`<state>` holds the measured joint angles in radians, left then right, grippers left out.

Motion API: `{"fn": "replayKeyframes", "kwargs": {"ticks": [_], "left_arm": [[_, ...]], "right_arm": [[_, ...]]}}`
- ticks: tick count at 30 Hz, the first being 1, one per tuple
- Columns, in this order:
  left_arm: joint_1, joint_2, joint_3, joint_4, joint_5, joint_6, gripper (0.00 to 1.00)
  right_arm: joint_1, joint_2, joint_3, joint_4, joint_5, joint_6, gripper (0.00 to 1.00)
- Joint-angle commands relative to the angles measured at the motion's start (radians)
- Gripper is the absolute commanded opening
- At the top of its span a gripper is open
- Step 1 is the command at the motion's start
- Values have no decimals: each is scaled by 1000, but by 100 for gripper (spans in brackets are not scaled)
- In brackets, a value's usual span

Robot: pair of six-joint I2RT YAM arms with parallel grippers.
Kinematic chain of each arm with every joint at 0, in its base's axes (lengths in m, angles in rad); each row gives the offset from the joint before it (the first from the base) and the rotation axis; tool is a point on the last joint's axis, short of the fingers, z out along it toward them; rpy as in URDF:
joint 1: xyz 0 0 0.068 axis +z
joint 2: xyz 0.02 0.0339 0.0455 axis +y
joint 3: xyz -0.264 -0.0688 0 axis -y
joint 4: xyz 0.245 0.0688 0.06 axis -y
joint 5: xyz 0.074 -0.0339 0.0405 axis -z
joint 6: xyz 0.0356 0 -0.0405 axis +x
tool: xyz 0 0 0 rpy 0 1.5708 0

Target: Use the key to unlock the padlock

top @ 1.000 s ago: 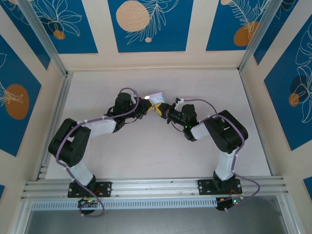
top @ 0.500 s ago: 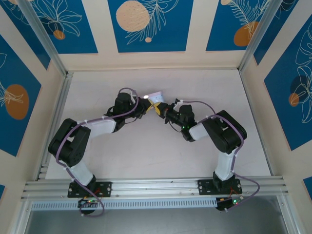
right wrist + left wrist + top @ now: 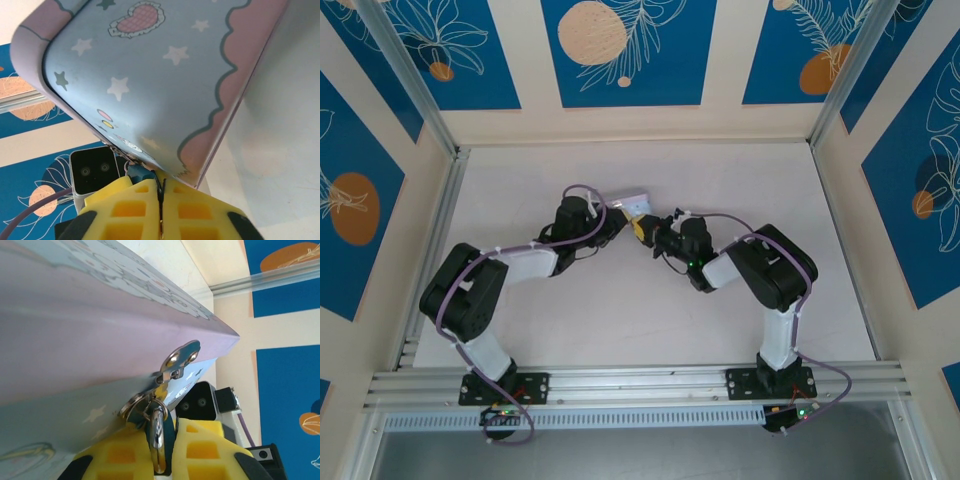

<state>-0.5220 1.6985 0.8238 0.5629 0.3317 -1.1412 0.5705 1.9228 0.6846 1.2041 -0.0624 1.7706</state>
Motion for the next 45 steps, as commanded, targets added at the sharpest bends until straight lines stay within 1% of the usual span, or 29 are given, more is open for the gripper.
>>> {"fn": "replayKeyframes", "kwargs": {"ticks": [1, 4, 7, 8, 12, 16, 19, 21, 22, 25, 26, 29, 31, 34, 37, 40, 45], "left_arm": [[-67, 33, -36, 51, 153, 71, 0], [-66, 50, -49, 77, 151, 67, 0], [-67, 61, -48, 79, 151, 71, 0], [-66, 63, -48, 78, 152, 75, 0], [-66, 69, -40, 57, 150, 101, 0], [-65, 78, -42, 50, 147, 118, 0], [-62, 85, -42, 47, 153, 118, 0], [-61, 85, -37, 35, 157, 120, 0], [-60, 86, -37, 32, 159, 118, 0], [-58, 84, -20, -7, 166, 120, 0], [-57, 84, -13, -20, 168, 124, 0], [-56, 86, 5, -55, 176, 125, 0], [-54, 85, 16, -73, 185, 120, 0], [-52, 83, 37, -118, 197, 120, 0], [-51, 81, 61, -159, 213, 110, 0], [-50, 78, 82, -192, 224, 101, 0], [-48, 81, 111, -231, 252, 77, 0]], "right_arm": [[24, -14, -7, 94, 10, 3, 18], [11, -25, -31, 95, 8, -2, 38], [0, -48, -61, 80, 8, -13, 51], [-4, -59, -72, 70, 6, -19, 54], [-19, -120, -124, 5, -10, -56, 61], [-40, -219, -178, -117, -30, -134, 63], [-59, -322, -190, -288, -64, -229, 63], [-71, -395, -173, -450, -94, -322, 63], [-76, -442, -148, -578, -102, -377, 63], [-77, -552, -55, -913, -79, -586, 65], [-76, -576, -23, -998, -73, -658, 65], [-72, -609, 72, -1225, -47, -860, 63], [-56, -603, 135, -1363, -6, -991, 61], [-20, -588, 199, -1478, 54, -1161, 58], [10, -564, 236, -1533, 68, -1294, 50], [31, -534, 268, -1573, 67, -1361, 45], [74, -478, 331, -1639, 126, -1419, 47]]}}
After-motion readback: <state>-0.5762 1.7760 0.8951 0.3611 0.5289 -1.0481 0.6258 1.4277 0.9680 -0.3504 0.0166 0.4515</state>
